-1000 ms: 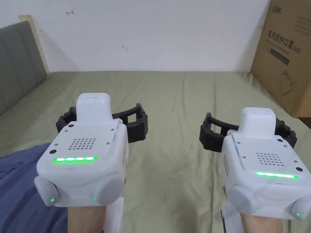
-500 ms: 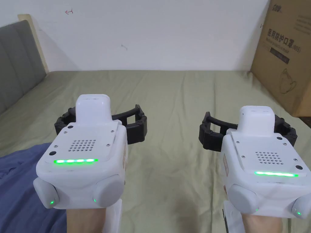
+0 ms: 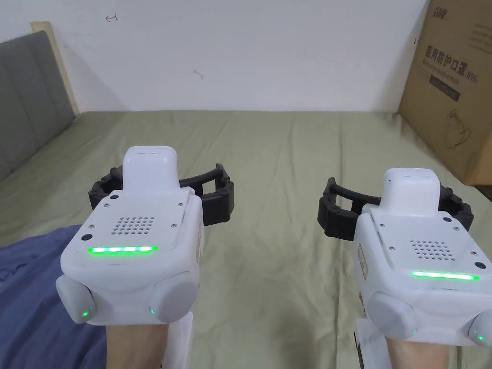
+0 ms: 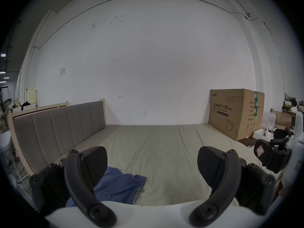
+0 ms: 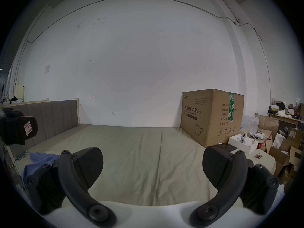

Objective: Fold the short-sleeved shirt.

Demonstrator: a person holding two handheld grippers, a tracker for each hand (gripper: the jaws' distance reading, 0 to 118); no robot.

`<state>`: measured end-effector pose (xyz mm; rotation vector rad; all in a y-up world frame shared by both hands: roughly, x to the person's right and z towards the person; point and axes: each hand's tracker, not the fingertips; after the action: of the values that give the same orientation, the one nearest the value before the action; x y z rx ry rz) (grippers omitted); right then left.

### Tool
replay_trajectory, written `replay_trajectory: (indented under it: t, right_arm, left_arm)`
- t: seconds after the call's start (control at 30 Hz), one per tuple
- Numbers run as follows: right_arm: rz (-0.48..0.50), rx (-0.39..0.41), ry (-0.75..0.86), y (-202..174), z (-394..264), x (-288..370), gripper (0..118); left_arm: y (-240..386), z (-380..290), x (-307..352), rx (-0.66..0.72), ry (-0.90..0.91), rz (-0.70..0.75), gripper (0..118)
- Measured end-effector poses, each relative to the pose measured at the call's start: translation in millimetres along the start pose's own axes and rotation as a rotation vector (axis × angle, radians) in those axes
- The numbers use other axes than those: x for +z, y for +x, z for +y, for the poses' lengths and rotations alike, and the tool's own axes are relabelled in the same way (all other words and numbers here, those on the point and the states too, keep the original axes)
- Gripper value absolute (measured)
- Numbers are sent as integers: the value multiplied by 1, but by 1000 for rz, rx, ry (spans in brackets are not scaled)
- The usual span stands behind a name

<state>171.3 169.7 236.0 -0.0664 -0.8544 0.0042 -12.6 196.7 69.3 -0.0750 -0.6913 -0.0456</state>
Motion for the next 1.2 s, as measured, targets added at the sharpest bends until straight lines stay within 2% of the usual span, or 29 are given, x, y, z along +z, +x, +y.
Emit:
replay_trajectory:
  t: [0.97,1.2]
  right_arm:
    - [16,-9,-17,-4,1,0,118]
    - [9,26,-4,-6,4,0,118]
  left_arm:
    - [-2,1,0,-10,-11,-4,112]
    - [-2,1,0,-5,-8,-8,112]
